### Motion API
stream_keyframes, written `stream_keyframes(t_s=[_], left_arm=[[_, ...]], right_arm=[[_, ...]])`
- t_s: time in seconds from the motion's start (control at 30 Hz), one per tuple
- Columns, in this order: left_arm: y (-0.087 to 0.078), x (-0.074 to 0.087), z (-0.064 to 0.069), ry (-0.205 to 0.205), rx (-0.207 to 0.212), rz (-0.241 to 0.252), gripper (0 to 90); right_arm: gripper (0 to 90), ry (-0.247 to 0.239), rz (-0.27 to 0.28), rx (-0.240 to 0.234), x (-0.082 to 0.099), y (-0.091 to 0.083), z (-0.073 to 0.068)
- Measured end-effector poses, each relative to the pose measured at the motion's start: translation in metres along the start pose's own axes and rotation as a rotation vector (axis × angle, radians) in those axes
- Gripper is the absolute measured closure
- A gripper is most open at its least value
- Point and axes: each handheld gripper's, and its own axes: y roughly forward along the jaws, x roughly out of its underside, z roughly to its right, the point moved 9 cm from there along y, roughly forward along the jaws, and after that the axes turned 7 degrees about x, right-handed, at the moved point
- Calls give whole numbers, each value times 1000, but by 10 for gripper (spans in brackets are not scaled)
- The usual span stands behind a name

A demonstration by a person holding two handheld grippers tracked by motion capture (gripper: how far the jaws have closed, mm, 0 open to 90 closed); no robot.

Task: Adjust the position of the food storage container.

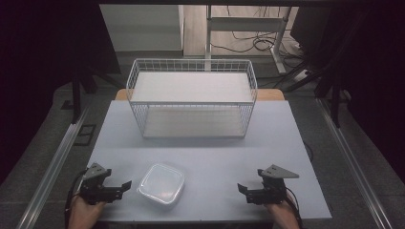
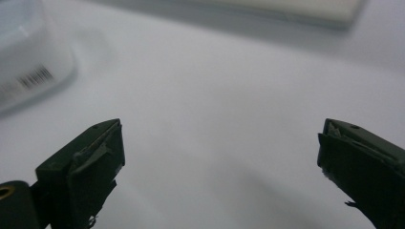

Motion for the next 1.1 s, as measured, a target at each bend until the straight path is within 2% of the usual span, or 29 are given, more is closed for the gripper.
stream_keyframes(t_s=[0.1,0.13,0.17,0.2,0.27,0.4,0.57,0.67,0.7,0.73,0.77,0.83,0.93,1.0,1.1], left_arm=[[2,-1,3,18,6,1,19],[2,-2,2,41,-7,3,19],[2,-2,2,41,-7,3,19],[2,-2,1,46,-12,9,19],[3,-2,-1,51,-20,9,22],[5,-1,-1,59,-20,-7,31],[5,-1,1,52,-13,-13,35],[6,-1,0,52,-23,-18,31],[5,-2,2,41,-4,-7,30],[5,-2,2,41,-4,-7,30],[4,-5,5,36,25,10,34],[3,-5,6,33,26,11,43],[3,-6,11,56,26,-7,156],[4,-6,14,54,34,-18,226],[6,-5,21,59,72,-43,337]], right_arm=[[8,16,31,13,-5,-5,7],[6,10,39,16,-7,-6,7],[6,10,39,16,-7,-6,7],[4,-17,34,41,-6,-4,10],[3,-26,28,46,-5,-3,11],[3,-7,-4,51,0,3,18],[1,-13,-9,55,-1,2,18],[0,-16,-8,42,-2,1,16],[0,-18,-5,34,-3,0,15],[0,-18,-5,34,-3,0,15],[0,-16,-8,29,-3,-1,14],[0,-15,-10,27,-3,-1,13],[2,-21,-2,18,-6,-1,10],[7,-28,2,5,-7,-2,7],[18,-36,4,-24,-9,-3,-1]])
